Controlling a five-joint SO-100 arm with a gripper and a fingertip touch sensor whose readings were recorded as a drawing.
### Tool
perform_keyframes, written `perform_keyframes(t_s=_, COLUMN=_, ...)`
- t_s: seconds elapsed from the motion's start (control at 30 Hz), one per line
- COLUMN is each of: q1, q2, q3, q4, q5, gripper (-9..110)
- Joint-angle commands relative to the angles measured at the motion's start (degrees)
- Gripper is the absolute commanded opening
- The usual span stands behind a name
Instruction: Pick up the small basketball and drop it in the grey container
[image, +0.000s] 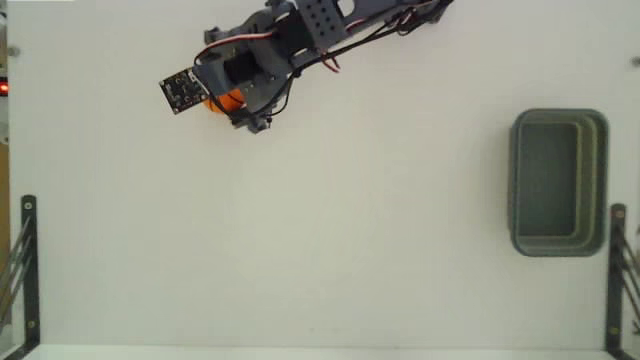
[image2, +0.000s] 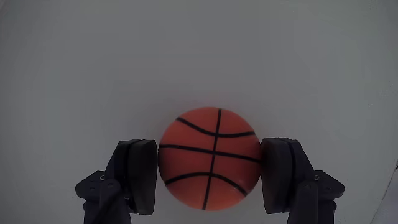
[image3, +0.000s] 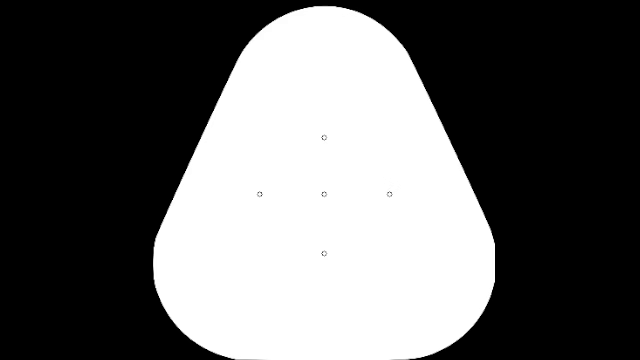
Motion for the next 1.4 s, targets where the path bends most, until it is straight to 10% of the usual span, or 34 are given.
perform_keyframes(t_s=0.0, q1=0.67, q2=1.52, q3=0.55, q4=-0.97, q5=0.26, gripper=110)
perform_keyframes(t_s=1.37, q1=0.67, q2=0.64, q3=3.62, q4=-4.91, q5=0.26, gripper=110)
